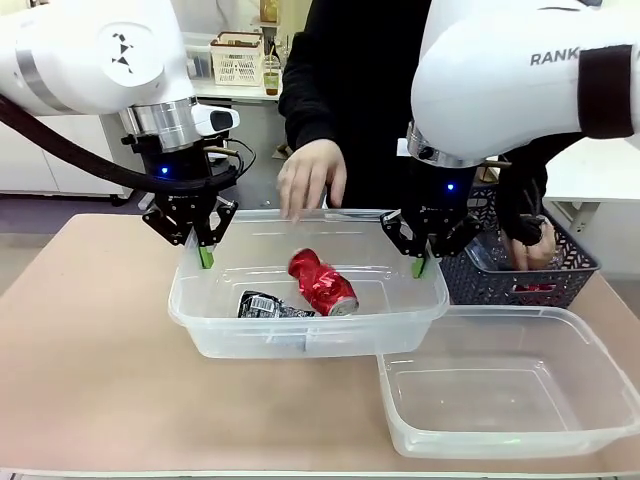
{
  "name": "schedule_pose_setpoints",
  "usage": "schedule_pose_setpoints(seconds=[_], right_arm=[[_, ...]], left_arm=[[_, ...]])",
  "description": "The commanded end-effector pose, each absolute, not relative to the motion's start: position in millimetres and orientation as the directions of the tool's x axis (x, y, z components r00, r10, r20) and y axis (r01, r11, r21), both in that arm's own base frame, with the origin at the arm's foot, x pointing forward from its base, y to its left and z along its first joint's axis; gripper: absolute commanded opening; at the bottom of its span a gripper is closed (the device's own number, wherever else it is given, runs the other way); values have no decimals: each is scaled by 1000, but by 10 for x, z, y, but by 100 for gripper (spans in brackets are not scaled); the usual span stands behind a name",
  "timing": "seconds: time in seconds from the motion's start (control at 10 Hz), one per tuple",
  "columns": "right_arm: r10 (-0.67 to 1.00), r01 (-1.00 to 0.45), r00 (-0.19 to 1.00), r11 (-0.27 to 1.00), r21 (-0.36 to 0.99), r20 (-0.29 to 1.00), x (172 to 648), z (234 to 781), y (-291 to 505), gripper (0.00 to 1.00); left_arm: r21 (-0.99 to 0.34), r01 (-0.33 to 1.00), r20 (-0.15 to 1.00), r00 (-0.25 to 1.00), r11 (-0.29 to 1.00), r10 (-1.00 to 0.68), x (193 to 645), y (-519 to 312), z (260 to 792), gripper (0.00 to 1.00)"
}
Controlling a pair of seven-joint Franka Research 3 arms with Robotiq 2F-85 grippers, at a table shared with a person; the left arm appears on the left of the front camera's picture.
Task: Sort the waste into each basket.
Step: Offer the picked Organizing box to the human.
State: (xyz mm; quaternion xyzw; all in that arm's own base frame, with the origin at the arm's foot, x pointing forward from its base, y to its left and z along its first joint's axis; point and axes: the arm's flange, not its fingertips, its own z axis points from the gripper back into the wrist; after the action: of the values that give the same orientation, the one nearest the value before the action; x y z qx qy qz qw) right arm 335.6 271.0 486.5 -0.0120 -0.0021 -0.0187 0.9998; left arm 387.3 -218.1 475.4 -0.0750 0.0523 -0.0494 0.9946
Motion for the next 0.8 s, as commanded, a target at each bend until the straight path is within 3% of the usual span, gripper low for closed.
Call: schedule_pose_setpoints(seconds=[0.0,0.7], right_arm=[[-44,44,999,999,-25,2,3342,4911,2754,5],[-44,44,999,999,-25,2,3342,4911,2754,5]], left_arm=[[-152,97,-93,989,984,-112,3829,-2167,4765,4],[-152,97,-93,989,984,-112,3829,-2167,4765,4]])
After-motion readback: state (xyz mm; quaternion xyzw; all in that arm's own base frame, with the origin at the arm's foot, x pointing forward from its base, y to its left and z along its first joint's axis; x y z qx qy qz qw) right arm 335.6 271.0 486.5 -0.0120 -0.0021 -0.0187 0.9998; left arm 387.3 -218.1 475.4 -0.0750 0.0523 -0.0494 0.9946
